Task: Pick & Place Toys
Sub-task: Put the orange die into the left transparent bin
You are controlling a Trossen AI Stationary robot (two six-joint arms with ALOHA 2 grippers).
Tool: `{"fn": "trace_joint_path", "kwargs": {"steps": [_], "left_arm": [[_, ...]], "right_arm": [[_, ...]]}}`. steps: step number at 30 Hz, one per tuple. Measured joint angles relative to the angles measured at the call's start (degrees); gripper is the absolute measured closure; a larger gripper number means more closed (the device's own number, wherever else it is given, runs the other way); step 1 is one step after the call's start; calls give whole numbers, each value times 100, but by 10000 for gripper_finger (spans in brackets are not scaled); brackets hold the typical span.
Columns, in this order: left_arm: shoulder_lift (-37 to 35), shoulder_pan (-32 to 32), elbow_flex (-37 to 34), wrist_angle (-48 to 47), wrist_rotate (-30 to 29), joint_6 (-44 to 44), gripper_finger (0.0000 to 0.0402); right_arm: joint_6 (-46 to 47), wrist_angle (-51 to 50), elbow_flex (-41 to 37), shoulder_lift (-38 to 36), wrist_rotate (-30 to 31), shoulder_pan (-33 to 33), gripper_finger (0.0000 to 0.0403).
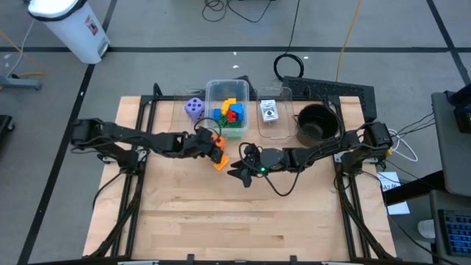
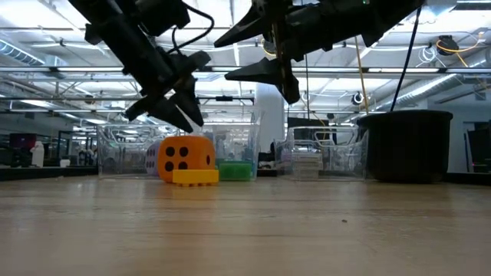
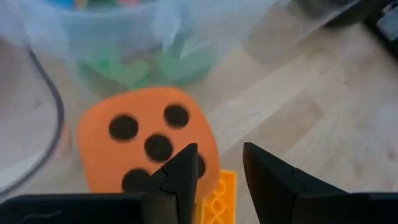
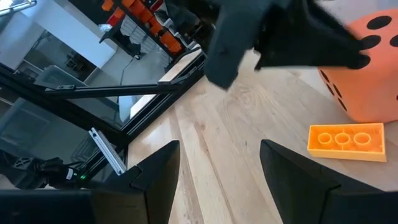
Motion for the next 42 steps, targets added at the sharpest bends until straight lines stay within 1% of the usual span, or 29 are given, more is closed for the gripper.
{"fn": "trace_joint_path", "kwargs": {"steps": [3,8,20,27,34,37,42], "left_arm": [[181,33,4,86,107,1,270],[364,31,68,102,98,-24,270],[314,33,66,40,-120,-152,270],[314,33,66,44,-461,-130,270],[314,42,63,-165,-464,-152,270],[312,42,63,-302,-384,-152,270],[304,-14,65,-421,17,-154,271]], "right_arm": [[0,-18,0,-1,-1,-6,188],[-15,-105,0,0,-2,-6,188],[-13,-144,0,-2,-4,-6,188],[-18,-144,0,-2,-4,-6,188],[-20,-160,0,-4,-4,-6,188],[-20,-181,0,-4,-4,-6,188],[-185,-180,0,-4,-4,-6,188]]}}
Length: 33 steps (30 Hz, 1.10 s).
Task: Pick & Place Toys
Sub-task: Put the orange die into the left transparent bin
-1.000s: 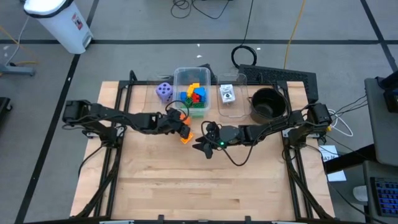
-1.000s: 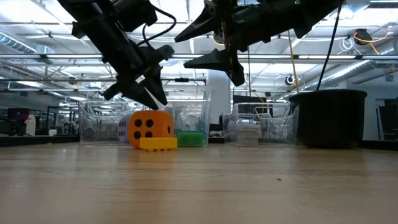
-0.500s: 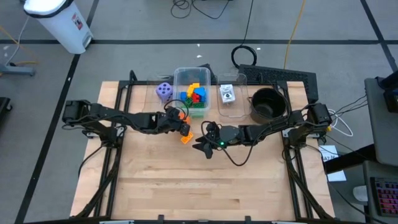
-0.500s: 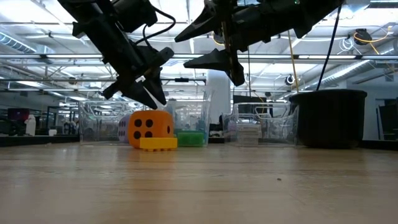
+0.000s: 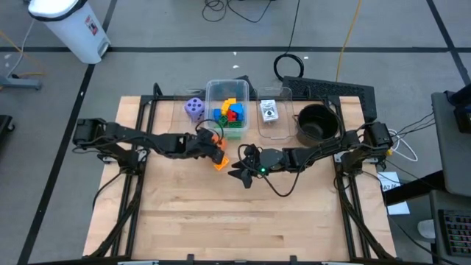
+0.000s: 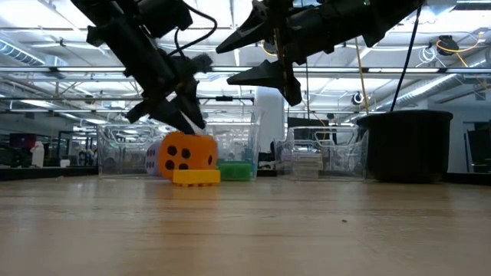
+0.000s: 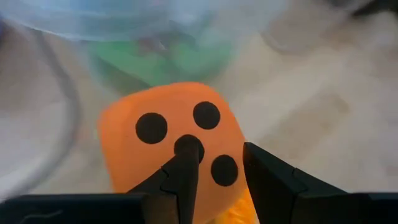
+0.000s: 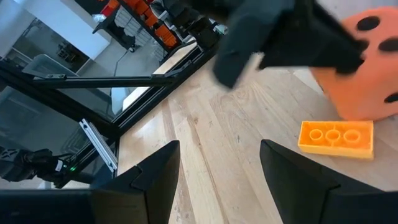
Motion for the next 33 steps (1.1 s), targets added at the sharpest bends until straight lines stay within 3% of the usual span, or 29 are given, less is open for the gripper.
{"fn": "trace_joint_path", "kwargs": {"steps": [9,16,23,33], "left_arm": [[23,-706,-28,78,1712,-105,271],[-159,-1662,-12,409,2036,64,271],[-925,-2110,-9,696,1280,410,270],[-2183,-1680,-1,-753,-519,826,270]], "right_arm": [[-12,-36,0,-80,-57,-56,188],[-202,59,-1,-252,-293,-234,188],[-121,54,-4,-245,-299,-335,188],[-120,48,-4,-245,-291,-341,188]]}}
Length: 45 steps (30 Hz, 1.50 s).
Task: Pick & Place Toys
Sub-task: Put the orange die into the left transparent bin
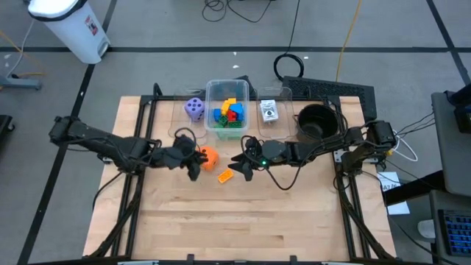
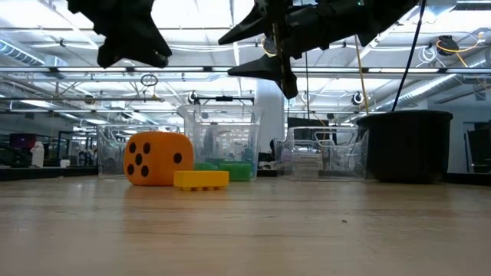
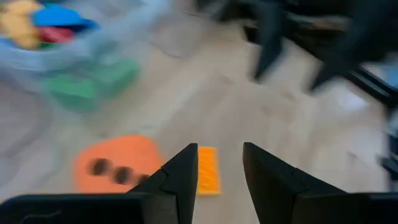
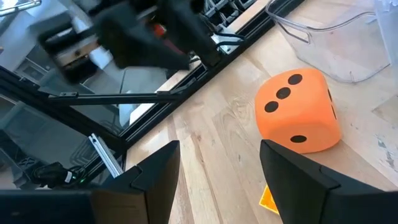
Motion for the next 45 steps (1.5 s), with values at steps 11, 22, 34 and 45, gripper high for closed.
{"fn": "trace_joint_path", "kwargs": {"steps": [11,22,34,45], "left_arm": [[-133,1022,-2,172,1032,136,262],[-132,1320,-2,-315,1361,75,152],[-125,1318,-2,-752,1219,256,77],[-128,1309,-2,-727,1203,411,75]], "right_arm": [[0,-16,0,0,1,0,188],[-58,-25,0,0,3,0,188],[-58,-27,0,2,-4,0,188],[-41,-41,0,4,-6,0,188]]}}
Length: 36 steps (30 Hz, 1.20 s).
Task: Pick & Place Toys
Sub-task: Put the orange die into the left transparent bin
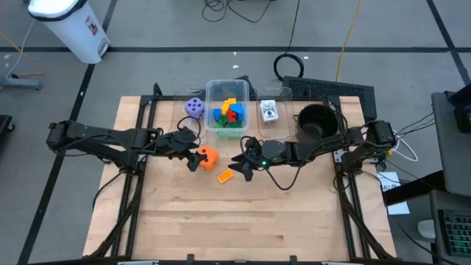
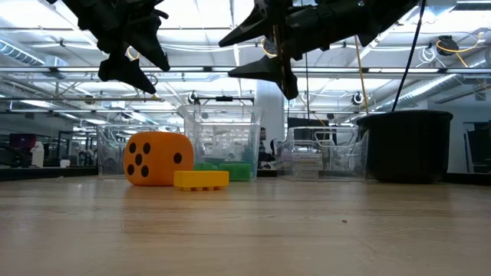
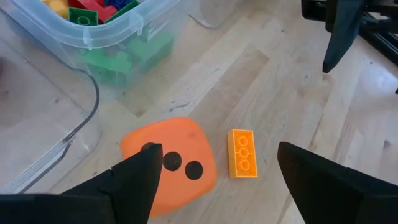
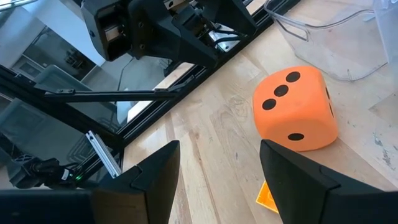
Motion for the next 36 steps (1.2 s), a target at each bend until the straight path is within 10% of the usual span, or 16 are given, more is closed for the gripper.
{"fn": "trace_joint_path", "kwargs": {"steps": [36], "left_arm": [[1169,-228,-7,25,-153,-145,6]], "right_arm": [[2,-140,4,2,0,12,188]]}}
